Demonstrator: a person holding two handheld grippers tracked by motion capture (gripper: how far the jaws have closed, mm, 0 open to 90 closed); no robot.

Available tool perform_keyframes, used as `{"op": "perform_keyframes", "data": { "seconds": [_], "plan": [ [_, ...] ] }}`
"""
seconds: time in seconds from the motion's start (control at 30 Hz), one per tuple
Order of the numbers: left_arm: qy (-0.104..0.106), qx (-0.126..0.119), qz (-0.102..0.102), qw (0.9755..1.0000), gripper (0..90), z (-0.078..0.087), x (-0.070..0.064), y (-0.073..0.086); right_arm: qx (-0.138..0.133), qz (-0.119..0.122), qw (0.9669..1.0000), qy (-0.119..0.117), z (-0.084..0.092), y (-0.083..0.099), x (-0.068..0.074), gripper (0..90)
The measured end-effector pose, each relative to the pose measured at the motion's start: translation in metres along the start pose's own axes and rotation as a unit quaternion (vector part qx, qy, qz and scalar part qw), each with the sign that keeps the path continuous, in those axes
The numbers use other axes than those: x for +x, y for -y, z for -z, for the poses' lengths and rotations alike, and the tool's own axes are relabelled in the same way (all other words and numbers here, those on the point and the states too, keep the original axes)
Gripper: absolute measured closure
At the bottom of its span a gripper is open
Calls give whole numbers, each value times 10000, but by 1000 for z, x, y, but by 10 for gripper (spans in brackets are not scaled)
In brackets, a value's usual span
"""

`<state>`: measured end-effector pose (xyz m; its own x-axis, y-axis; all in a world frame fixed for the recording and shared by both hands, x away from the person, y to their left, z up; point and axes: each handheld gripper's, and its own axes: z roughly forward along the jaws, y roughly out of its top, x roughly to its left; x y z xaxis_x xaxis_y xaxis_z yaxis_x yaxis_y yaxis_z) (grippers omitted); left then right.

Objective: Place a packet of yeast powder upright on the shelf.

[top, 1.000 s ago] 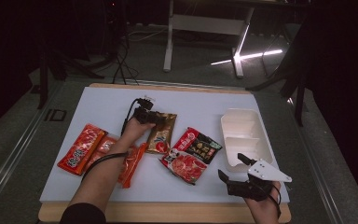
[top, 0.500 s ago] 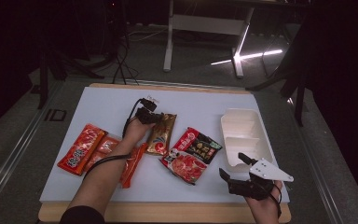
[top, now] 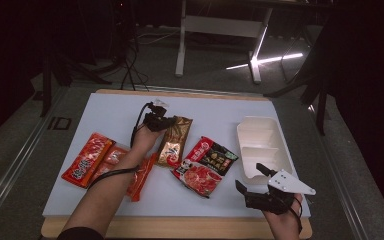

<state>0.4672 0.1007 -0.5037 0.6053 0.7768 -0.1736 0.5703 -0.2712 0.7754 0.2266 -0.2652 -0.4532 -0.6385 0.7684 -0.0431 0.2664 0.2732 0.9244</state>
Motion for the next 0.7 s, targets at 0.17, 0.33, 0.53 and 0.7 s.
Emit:
{"op": "perform_keyframes", "data": {
  "seconds": [0.17, 0.33, 0.53, 0.7],
  "plan": [
    [83, -173, 3, 9998, 899, 12, -6, -3, -22, -120, 9999, -71, 2, 0, -2, 105],
    [222, -326, 0, 9992, 899, 28, -15, -6, -181, 62, 9998, 15, 6, -3, -3, 131],
    [348, -547, -17, 9979, 899, 44, -24, -6, -152, 339, 9993, 30, 7, -6, -4, 137],
    [419, -700, -65, 9966, 900, 55, -34, -6, 15, 228, 9996, 167, 8, -11, -1, 123]
  ]
}}
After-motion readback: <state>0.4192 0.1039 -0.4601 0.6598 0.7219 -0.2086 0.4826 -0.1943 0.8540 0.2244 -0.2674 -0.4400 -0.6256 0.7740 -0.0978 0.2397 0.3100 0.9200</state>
